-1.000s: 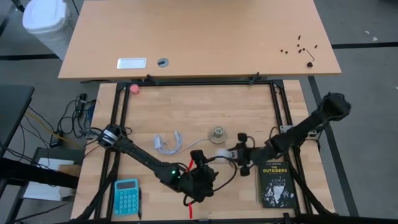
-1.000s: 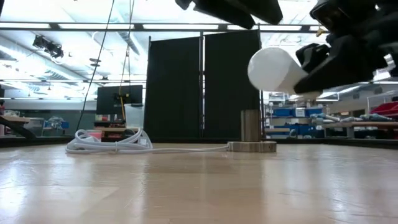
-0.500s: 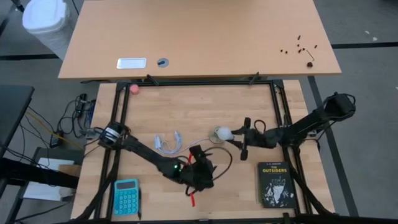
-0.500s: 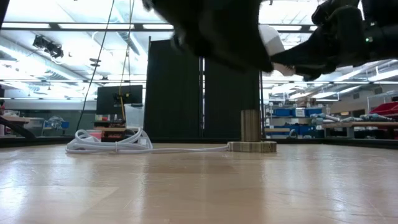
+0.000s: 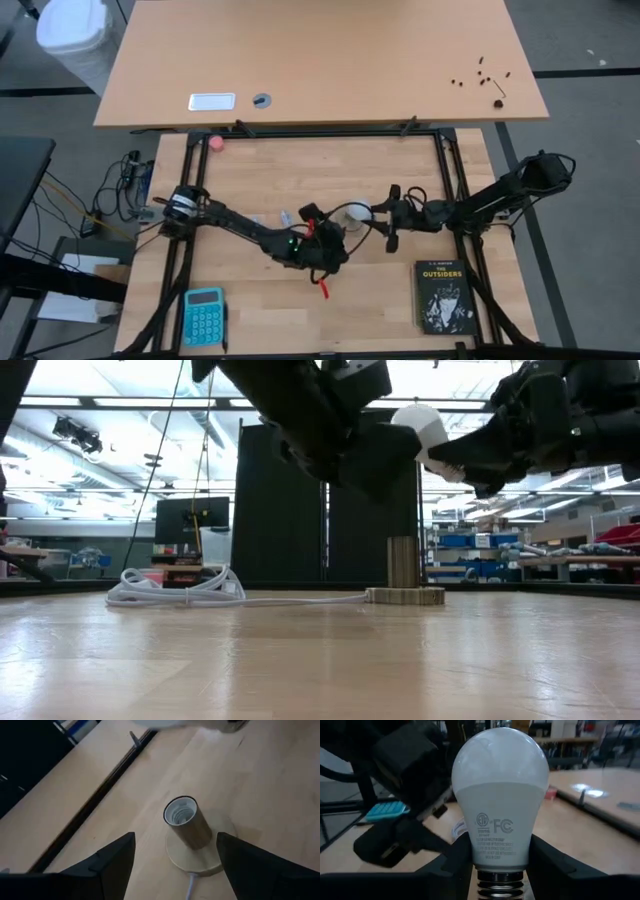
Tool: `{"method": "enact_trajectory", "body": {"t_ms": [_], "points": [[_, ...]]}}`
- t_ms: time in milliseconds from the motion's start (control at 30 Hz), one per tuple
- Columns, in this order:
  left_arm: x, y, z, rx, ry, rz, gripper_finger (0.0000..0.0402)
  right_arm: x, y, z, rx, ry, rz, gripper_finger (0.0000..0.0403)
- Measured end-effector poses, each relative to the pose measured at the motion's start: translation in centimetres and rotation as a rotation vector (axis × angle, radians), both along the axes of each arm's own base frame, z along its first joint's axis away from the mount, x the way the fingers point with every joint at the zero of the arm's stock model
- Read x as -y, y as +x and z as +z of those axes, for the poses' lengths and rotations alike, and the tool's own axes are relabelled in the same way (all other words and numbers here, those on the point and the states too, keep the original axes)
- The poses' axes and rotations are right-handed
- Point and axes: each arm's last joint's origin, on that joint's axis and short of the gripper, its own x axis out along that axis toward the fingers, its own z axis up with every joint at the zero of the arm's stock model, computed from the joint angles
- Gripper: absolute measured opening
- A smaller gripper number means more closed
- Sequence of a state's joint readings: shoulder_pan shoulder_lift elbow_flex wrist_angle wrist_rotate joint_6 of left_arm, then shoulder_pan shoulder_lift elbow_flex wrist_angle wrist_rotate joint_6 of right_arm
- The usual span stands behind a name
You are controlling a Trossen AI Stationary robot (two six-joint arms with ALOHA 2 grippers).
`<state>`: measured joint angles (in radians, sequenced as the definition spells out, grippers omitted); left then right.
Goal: Screw lightbulb
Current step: Insert the white lightbulb into the silver lamp
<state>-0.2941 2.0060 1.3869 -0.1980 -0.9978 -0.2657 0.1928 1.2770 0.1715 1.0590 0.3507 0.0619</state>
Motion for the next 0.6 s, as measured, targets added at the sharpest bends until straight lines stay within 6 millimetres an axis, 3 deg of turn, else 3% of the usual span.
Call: {"method": "enact_trajectory", "body": {"t_ms": [100, 267, 433, 600], "points": [[-0.5, 0.3, -0.5, 0.068, -0.041, -0.017, 0.0284, 0.1, 0.0, 0.2, 0.019, -0.037, -0.019, 0.0164], [-0.6, 0.3, -1.9, 0.238, -0.14, -0.211, 0.0284, 0.2, -0.1, 0.3, 0.025, -0.063, -0.058, 0.0164], [-1.8, -1.1, -3.6, 0.354, -0.157, -0.258, 0.0284, 0.6, -1.0, 0.1, 0.077, -0.048, -0.084, 0.0165], [-3.3, -3.1, -3.6, 0.602, -0.214, -0.317, 0.0284, 0.6, -1.4, 0.1, 0.119, -0.015, -0.054, 0.0165]]}}
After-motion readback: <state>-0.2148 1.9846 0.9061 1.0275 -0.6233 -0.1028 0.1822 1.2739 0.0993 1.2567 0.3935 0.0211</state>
